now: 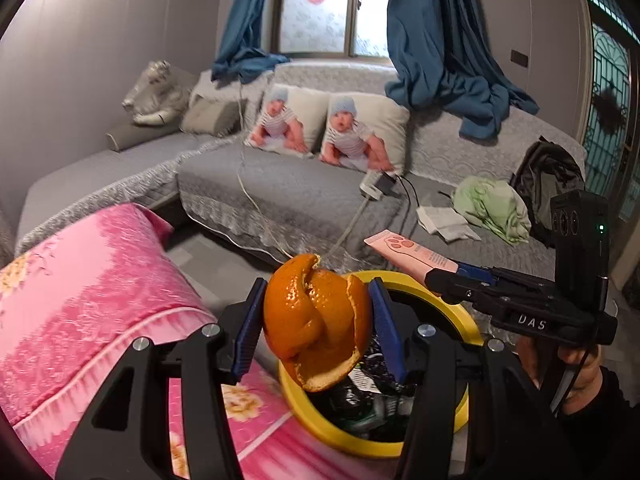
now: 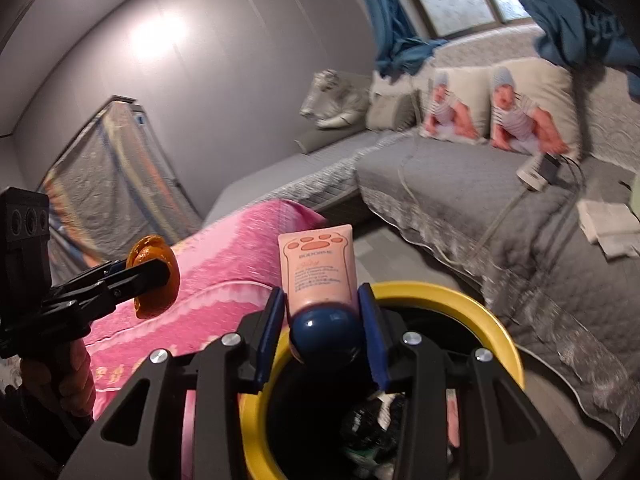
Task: Collect trash
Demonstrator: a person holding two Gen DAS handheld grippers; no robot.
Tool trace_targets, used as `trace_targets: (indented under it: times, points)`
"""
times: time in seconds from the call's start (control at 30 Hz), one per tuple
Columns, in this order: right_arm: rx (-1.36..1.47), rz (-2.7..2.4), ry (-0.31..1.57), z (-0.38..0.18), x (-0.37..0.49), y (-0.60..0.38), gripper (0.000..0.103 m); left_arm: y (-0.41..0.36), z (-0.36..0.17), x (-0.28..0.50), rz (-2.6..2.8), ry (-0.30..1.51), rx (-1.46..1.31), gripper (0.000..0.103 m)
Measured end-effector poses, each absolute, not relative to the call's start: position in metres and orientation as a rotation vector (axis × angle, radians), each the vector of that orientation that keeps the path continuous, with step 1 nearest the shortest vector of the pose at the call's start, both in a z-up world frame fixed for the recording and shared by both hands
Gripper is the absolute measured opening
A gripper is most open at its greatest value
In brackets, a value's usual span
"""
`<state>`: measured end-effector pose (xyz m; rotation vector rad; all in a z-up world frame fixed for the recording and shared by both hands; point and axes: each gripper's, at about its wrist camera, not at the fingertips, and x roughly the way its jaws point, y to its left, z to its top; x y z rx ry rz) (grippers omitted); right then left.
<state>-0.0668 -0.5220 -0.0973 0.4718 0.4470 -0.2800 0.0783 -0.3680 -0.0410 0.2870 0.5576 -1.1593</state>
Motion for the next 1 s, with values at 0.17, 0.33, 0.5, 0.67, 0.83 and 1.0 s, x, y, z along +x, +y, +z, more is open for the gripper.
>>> trace_targets:
  times: [0.17, 0.33, 0.5, 0.67, 0.83, 1.0]
  points:
    - [0.512, -0.368, 0.529, -0.127, -0.065, -0.541, 0.036, -0.408, -0.077, 0.085, -1.174, 0.662, 0.317, 0.050]
    - [0.563, -0.472, 0.553, -0.141, -0.071, -0.559, 0.046, -0.404, -0.091, 0.100, -1.141, 0.772, 0.232, 0.067]
    - [0.518, -0.539, 0.507, -0.119, -0.083, -0.551, 0.078, -0.362, -0.065, 0.111, -1.071, 0.687, 0.128, 0.092]
    - [0.418, -0.661, 0.511, -0.102, -0.070, -0.535, 0.095, -0.303, -0.035, 0.113, -1.010, 0.580, 0.037, 0.095]
    - [0.206, -0.889, 0.539, -0.113, -0.044, -0.516, 0.095, -0.244, -0.022, 0.113, -0.909, 0.500, 0.041, 0.095]
    - [0.193, -0.830, 0.472, -0.104, -0.036, -0.479, 0.095, -0.176, -0.017, 0.108, -0.764, 0.417, 0.034, 0.095]
